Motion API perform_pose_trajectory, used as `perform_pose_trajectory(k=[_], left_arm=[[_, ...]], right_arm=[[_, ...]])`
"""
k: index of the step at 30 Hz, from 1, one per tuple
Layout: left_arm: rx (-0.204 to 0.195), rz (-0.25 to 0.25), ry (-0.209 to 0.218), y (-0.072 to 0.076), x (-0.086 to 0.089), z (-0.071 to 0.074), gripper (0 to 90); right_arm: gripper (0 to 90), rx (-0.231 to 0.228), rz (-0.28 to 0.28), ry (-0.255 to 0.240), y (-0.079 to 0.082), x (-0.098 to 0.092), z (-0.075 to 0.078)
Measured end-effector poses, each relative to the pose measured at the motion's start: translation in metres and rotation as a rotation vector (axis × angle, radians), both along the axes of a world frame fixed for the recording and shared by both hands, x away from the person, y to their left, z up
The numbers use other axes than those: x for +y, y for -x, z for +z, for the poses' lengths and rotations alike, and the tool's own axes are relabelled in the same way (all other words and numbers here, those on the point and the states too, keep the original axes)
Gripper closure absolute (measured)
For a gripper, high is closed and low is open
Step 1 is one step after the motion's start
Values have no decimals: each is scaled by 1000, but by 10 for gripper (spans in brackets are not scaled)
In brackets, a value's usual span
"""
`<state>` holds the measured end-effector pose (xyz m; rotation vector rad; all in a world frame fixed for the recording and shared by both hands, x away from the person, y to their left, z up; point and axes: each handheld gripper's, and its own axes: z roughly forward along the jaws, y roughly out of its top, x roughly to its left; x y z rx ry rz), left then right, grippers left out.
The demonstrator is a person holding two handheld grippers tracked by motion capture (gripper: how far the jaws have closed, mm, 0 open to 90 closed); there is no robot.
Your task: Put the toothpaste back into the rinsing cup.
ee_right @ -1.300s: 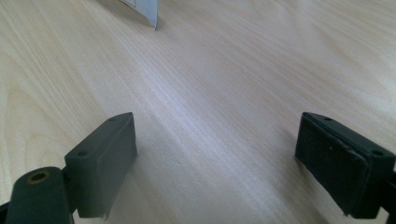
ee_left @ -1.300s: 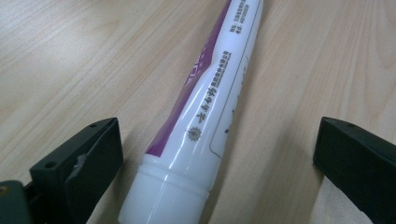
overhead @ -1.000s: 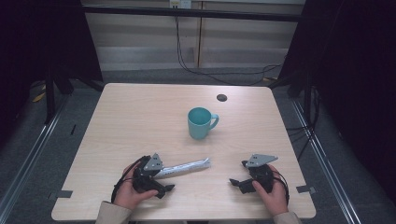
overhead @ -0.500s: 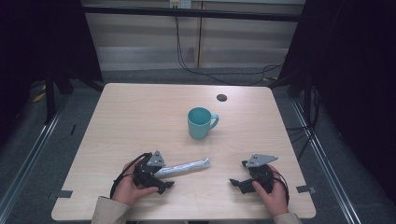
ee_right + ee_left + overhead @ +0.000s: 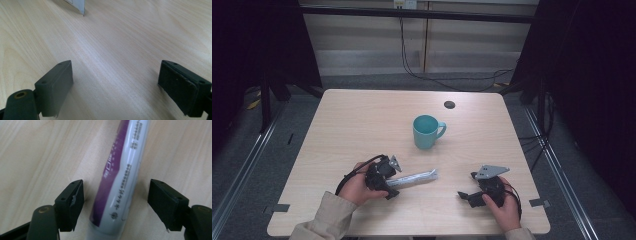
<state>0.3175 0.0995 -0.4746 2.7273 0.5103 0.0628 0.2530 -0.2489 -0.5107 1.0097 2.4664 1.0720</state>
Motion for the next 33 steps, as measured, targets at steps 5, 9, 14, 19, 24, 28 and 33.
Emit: perform_pose_trajectory(k=[5,9,14,19,24,28,33], left_arm=[[24,-32,-53,-3,-10,4,379],[41,-68,-101,-6,-16,7,482],[39,-81,-130,-8,-21,8,549],[60,-99,-154,-11,-23,9,605],[65,-111,-156,-11,-24,9,641],[57,-110,-164,-9,-25,10,681],[50,-114,-166,-6,-24,11,709]], right_arm=[[118,0,0,0,0,0,0],[118,0,1,0,0,0,0],[118,0,0,0,0,0,0],[118,0,1,0,0,0,0],[118,0,0,0,0,0,0],[118,0,1,0,0,0,0],[118,0,0,0,0,0,0]])
